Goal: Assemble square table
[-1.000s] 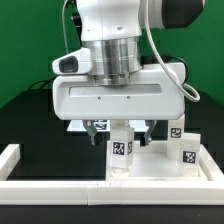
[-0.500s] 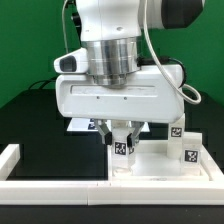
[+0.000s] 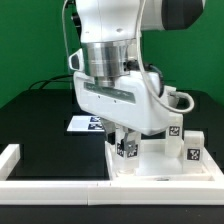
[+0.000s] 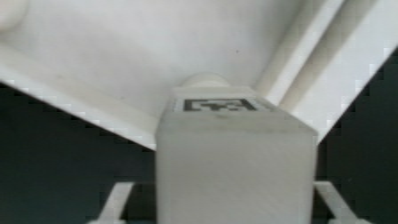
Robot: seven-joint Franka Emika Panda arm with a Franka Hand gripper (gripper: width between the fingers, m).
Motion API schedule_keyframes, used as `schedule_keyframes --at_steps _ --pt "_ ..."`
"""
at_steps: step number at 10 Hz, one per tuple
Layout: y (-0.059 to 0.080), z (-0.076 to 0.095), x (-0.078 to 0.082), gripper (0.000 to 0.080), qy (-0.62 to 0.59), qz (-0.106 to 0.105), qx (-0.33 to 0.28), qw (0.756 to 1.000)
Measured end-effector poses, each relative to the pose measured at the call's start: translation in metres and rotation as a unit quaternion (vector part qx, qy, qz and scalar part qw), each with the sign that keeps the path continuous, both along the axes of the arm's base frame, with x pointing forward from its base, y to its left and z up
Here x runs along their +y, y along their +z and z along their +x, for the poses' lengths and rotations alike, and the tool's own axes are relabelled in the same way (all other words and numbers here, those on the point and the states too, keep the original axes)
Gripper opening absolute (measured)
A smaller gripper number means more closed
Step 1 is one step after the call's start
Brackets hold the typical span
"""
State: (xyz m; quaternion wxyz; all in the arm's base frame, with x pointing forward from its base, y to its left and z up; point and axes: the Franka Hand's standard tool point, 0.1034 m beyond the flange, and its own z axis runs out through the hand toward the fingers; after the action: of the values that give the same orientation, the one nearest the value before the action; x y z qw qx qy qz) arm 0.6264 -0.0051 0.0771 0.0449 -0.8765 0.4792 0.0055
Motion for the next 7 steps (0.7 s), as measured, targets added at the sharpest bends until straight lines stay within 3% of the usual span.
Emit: schedule_keyframes --at_steps 2,3,4,6,7 --pt "-0.0012 0.0006 -0.0044 0.0288 -0.124 0.013 0.001 0.992" --pt "-0.0025 -0.0003 -0.0088 0.0288 -0.214 0.033 0.000 0.976" --pt "-0.0028 -0.0013 -0.0095 0.0288 -0.273 0.039 0.007 0.961" --pt "-0.0026 -0.0023 -0.0091 0.0288 -0.321 0.039 0.014 0.946" --pt "-0.0026 -0.0022 -0.0092 0.0288 -0.298 0.038 0.012 0.954"
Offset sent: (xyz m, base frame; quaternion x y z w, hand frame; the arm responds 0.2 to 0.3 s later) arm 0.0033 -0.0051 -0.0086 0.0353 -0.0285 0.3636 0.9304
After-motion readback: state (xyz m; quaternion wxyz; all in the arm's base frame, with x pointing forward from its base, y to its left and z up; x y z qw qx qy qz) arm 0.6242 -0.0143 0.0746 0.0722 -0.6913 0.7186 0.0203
